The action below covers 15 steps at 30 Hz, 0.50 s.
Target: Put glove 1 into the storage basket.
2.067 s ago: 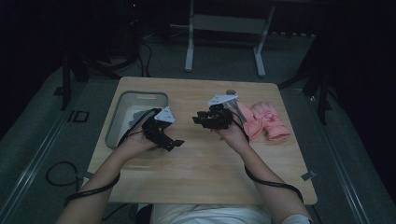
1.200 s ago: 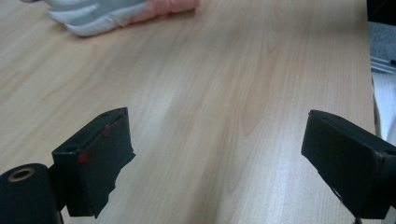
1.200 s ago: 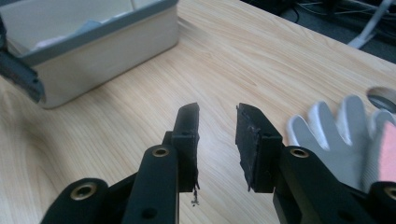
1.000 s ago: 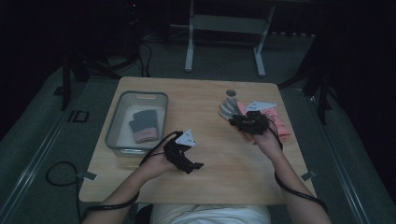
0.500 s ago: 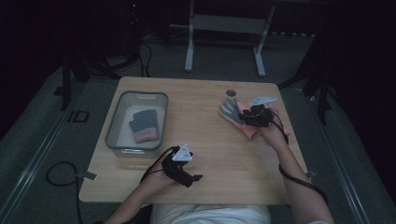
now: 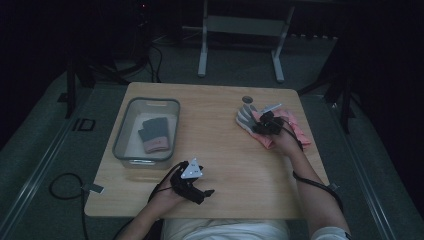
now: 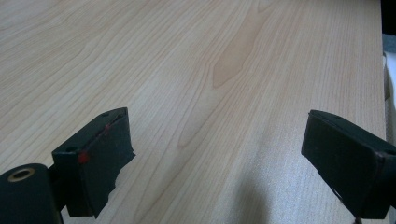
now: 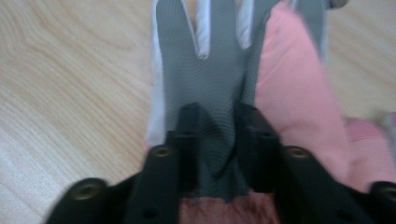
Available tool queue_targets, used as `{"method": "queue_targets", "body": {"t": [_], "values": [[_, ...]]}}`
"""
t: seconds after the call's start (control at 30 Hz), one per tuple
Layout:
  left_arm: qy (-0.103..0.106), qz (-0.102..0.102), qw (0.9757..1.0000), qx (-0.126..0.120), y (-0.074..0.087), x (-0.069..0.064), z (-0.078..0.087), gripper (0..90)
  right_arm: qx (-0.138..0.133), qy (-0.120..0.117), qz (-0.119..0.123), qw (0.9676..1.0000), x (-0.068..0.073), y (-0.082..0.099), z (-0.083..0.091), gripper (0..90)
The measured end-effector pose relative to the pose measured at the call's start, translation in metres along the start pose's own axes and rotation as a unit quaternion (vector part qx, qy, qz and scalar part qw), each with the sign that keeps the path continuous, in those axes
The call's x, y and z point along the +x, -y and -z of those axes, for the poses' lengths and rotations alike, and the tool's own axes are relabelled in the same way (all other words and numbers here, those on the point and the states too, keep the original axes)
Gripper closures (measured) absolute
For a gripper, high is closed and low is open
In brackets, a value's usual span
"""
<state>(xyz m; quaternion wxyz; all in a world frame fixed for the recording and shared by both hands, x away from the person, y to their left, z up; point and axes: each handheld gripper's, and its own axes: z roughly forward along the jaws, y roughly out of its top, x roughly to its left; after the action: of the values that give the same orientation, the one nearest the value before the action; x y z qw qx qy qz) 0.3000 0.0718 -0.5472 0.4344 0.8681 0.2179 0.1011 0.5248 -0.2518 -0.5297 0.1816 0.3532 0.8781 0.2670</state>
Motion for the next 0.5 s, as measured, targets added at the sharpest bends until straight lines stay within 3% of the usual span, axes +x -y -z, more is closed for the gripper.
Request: {"method": "queue_targets", "body": {"t": [0.17,0.27,0.33,0.5], "values": [[-0.006,-0.008,0.9999,0.001,0.002,-0.003,-0.002,8.1,0.001,0.007,-0.019,0.9998,0.001,0.0,-0.002,83.4],[-0.006,-0.007,1.0,0.004,0.002,-0.003,-0.002,8.2,-0.007,0.011,-0.052,0.9985,0.002,0.0,0.001,86.2],[-0.004,-0.005,1.0,0.004,0.002,-0.004,-0.001,8.1,-0.012,0.022,-0.08,0.9965,0.004,-0.003,0.008,87.7],[-0.012,-0.008,0.9999,0.006,0.003,-0.002,-0.001,8.1,-0.048,0.041,-0.108,0.9921,0.017,-0.015,0.035,88.1]]}}
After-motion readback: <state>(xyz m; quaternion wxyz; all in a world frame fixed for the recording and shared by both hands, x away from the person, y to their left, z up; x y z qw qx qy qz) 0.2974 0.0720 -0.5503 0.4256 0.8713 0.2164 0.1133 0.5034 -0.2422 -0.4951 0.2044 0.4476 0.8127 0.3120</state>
